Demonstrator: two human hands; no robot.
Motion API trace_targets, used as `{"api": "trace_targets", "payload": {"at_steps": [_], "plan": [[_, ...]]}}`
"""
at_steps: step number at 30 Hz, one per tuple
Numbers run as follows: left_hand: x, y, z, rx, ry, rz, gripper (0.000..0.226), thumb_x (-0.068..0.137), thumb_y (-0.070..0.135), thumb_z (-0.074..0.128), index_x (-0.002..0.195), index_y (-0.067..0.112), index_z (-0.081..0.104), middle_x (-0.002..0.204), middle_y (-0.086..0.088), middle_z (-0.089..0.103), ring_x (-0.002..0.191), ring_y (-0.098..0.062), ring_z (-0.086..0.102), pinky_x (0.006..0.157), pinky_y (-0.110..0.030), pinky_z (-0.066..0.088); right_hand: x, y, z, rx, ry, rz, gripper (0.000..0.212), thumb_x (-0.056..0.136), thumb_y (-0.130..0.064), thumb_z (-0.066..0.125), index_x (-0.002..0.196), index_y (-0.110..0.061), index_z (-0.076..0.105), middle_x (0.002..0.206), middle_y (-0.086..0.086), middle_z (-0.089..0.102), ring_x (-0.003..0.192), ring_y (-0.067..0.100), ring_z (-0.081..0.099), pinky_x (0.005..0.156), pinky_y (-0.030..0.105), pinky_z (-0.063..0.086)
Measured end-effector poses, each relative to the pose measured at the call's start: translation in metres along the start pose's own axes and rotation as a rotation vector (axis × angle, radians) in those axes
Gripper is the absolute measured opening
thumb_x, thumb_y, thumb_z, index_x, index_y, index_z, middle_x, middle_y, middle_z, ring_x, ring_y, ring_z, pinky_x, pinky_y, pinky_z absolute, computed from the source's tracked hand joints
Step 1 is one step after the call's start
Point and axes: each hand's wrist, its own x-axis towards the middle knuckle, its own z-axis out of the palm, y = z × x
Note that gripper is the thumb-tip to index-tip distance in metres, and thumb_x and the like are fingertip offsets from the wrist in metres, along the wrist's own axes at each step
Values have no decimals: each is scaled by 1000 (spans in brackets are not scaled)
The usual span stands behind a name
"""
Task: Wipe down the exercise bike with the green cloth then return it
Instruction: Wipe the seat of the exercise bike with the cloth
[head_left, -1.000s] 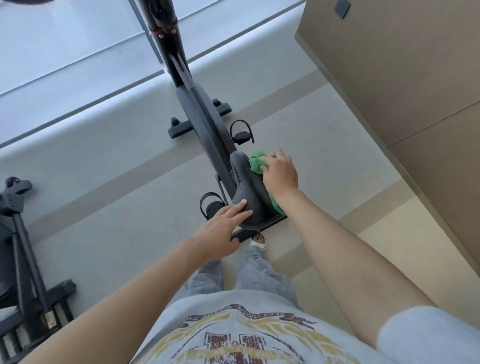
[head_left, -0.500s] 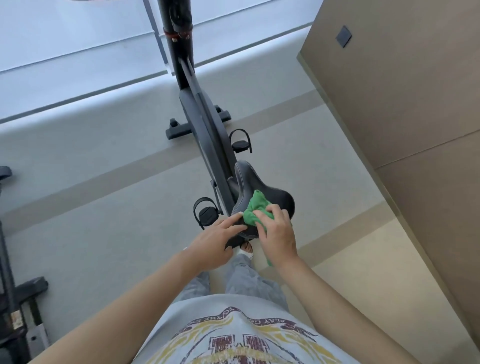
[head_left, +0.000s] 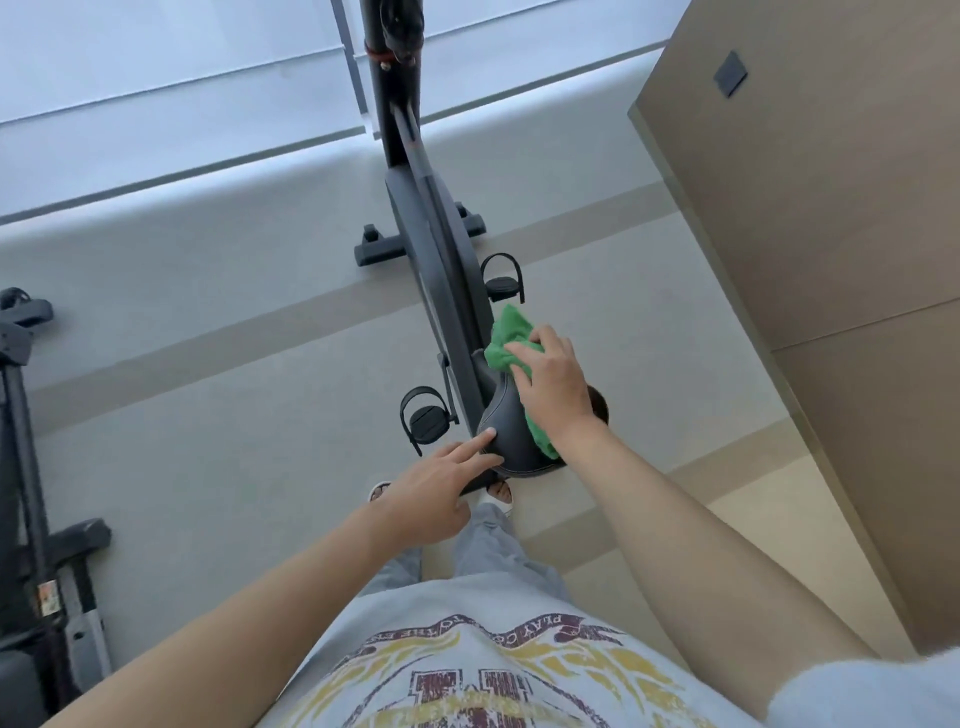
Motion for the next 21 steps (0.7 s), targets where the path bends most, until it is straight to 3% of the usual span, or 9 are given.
{"api": "trace_targets", "payload": {"at_steps": [7, 13, 17, 21], "plan": [[1, -6, 4, -39, 4, 22, 87, 78, 16, 52, 161, 35, 33, 174, 23, 0, 155, -17, 27, 122, -35, 36, -131, 32, -6, 6, -1, 106, 29, 92, -12, 78, 120, -16, 78, 110, 5, 60, 97, 29, 57, 80, 46, 59], [1, -4, -1, -62, -1, 14, 86, 78, 18, 50, 160, 38, 32, 173, 25, 2, 154, -16, 29, 120, -30, 36, -109, 22, 2, -31, 59, 125, 31, 89, -3, 77, 119, -12, 79, 111, 12, 64, 93, 34, 58, 75, 49, 60], [1, 2, -3, -50, -11, -4, 84, 83, 14, 55, 161, 35, 33, 175, 20, 4, 151, -20, 34, 118, -34, 38, -80, 16, 4, -66, 112, 118, 27, 89, -5, 78, 115, -11, 81, 108, 14, 66, 90, 37, 60, 72, 45, 60], [0, 9, -6, -11, -17, -35, 81, 87, 15, 59, 161, 35, 32, 176, 19, 4, 145, -23, 38, 114, -37, 43, -26, 5, 2, -74, 78, 109, 28, 95, -11, 70, 122, -13, 78, 118, 15, 64, 101, 38, 60, 77, 47, 59]]}}
